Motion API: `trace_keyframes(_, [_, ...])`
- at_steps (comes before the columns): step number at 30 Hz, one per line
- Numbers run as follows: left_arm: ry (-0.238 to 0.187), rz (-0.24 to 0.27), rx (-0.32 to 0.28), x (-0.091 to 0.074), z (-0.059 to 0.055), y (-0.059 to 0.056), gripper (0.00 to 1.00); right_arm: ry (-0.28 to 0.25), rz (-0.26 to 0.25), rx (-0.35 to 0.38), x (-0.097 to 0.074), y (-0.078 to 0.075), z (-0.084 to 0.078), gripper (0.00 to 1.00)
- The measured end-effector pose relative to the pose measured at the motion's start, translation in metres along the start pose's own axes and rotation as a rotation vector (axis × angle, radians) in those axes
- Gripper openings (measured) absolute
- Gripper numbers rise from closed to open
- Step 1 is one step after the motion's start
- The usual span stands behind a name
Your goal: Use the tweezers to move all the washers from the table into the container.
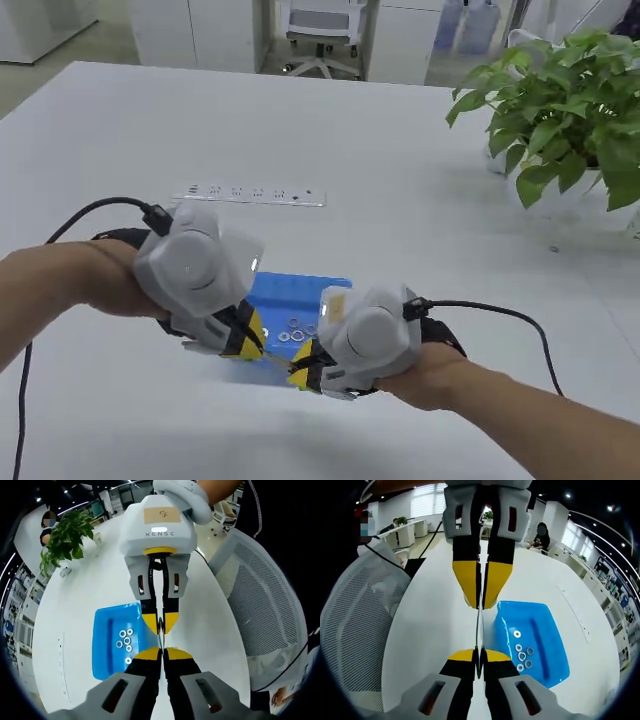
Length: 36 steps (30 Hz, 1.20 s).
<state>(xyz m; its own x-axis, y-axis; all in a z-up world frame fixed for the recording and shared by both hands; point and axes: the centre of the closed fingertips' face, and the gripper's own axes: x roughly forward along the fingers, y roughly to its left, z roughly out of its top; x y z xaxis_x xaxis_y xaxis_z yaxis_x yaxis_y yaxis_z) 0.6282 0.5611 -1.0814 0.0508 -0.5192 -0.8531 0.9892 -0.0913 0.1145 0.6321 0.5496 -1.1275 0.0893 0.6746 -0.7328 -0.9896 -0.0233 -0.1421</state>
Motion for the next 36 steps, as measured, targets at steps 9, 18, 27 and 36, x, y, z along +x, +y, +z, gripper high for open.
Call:
trace_keyframes(9, [-0.006, -0.010, -0.032, 0.018, -0.010, -0.014, 0.06, 0.036, 0.022, -0.017, 0.005, 0.015, -0.012, 0.07])
trace_keyframes(18, [-0.008, -0.014, -0.070, 0.038, -0.020, -0.027, 0.06, 0.086, 0.053, -0.036, 0.015, 0.027, -0.025, 0.07])
trace_keyframes(27, [-0.007, -0.024, -0.096, 0.050, -0.027, -0.035, 0.06, 0.108, 0.080, -0.025, 0.023, 0.036, -0.034, 0.08])
trace_keyframes(36, [-0.005, -0.042, -0.121, 0.061, -0.034, -0.041, 0.06, 0.115, 0.098, 0.004, 0.028, 0.042, -0.041, 0.10])
